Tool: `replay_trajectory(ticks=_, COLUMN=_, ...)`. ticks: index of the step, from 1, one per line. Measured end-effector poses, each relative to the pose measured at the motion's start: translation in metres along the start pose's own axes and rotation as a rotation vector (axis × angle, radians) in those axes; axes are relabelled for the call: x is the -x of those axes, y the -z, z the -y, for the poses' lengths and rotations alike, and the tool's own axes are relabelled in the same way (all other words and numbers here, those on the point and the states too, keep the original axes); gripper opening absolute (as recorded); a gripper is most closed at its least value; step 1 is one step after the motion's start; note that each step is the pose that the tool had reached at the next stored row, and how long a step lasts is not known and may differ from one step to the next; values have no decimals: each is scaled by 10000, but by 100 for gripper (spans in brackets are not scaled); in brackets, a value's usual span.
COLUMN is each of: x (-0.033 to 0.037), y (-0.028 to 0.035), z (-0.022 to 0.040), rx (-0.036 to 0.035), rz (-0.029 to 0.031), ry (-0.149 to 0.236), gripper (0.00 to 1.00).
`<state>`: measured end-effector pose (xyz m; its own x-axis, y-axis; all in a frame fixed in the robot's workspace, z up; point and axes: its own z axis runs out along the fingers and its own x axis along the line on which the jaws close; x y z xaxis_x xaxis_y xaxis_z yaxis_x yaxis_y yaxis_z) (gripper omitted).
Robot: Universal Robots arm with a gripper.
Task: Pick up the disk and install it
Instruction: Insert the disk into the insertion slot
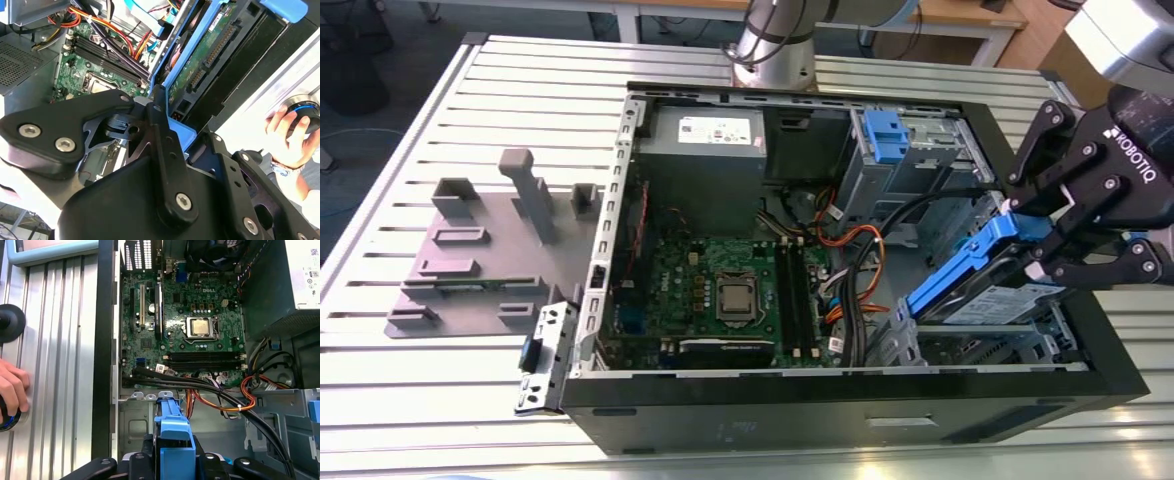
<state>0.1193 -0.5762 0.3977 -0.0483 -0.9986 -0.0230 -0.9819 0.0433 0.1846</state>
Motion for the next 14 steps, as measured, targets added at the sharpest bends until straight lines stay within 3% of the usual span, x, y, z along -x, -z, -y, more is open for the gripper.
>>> replay_trajectory(ticks=2, x=0, y=-2, z=0, rx=-1, rz=0, ry=0, gripper=38)
replay_trajectory(ticks=3, x=0, y=-2, z=0, rx=-1, rz=1, ry=0, gripper=44)
replay_trajectory(ticks=10, x=0, y=-3, z=1, rx=0, rz=-1, ry=0, gripper=44)
replay_trajectory(ticks=12, x=0, y=-4, z=1, rx=0, rz=-1, ry=0, gripper=43)
replay_trajectory(ticks=14, x=0, y=-5, z=1, rx=0, rz=0, ry=0, gripper=31)
